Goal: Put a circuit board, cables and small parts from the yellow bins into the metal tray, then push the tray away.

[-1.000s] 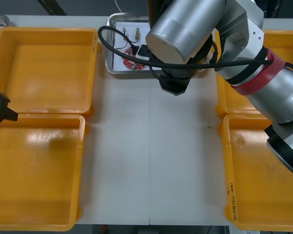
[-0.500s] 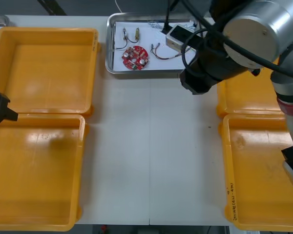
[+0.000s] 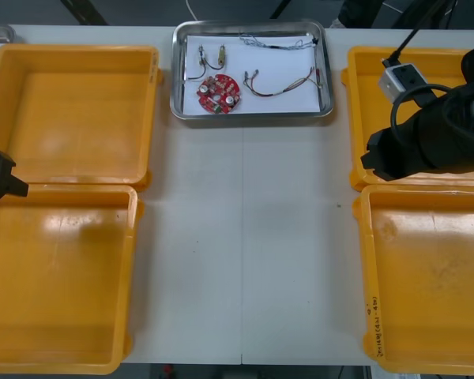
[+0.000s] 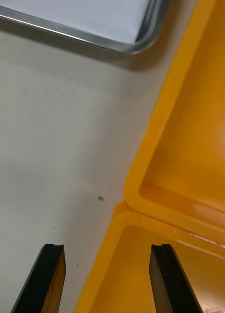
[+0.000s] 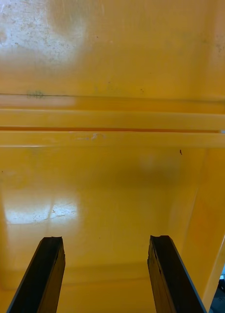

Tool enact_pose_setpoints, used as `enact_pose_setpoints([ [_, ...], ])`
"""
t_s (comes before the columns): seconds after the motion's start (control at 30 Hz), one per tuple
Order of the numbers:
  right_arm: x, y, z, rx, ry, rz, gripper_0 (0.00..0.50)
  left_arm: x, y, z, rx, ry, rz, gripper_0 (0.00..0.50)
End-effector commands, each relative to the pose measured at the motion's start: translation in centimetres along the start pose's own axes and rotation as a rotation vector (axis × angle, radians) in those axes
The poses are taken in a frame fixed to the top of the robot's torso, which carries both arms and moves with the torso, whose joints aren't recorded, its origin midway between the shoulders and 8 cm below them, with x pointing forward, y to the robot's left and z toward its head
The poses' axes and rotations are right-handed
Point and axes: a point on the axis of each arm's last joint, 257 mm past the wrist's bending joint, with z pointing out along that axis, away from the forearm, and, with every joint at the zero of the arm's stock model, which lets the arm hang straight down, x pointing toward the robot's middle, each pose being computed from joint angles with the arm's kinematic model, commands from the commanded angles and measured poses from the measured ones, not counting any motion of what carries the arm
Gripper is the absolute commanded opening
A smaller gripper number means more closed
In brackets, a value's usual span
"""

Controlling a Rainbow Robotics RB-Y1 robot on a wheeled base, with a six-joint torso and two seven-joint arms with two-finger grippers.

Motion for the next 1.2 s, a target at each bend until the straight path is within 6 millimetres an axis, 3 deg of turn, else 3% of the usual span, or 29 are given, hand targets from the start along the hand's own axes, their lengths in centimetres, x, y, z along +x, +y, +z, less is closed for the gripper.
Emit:
enact_pose_setpoints([
  [0.03, 2.1, -3.6, -1.4, 0.024, 0.003, 0.142, 0.500, -0.2, 1.5, -1.4, -0.047, -0.022, 0.104, 0.500],
  [0.3, 6.1, -9.0, -2.6, 0.070, 0.025, 0.306, 0.500, -0.2, 1.5, -1.4, -0.047, -0.022, 0.104, 0.500],
  [0.6, 9.2, -13.7, -4.1, 0.142, 0.040, 0.320, 0.500, -0.2, 1.5, -1.4, -0.047, -0.022, 0.104, 0.500],
  [0.8, 11.9, -14.7, -3.6, 0.137, 0.094, 0.380, 0.500, -0.2, 1.5, -1.4, -0.047, -0.022, 0.104, 0.500],
  [1.2, 14.4, -16.2, -3.6, 0.168, 0.154, 0.395, 0.500, -0.2, 1.5, -1.4, -0.047, -0.022, 0.104, 0.500],
])
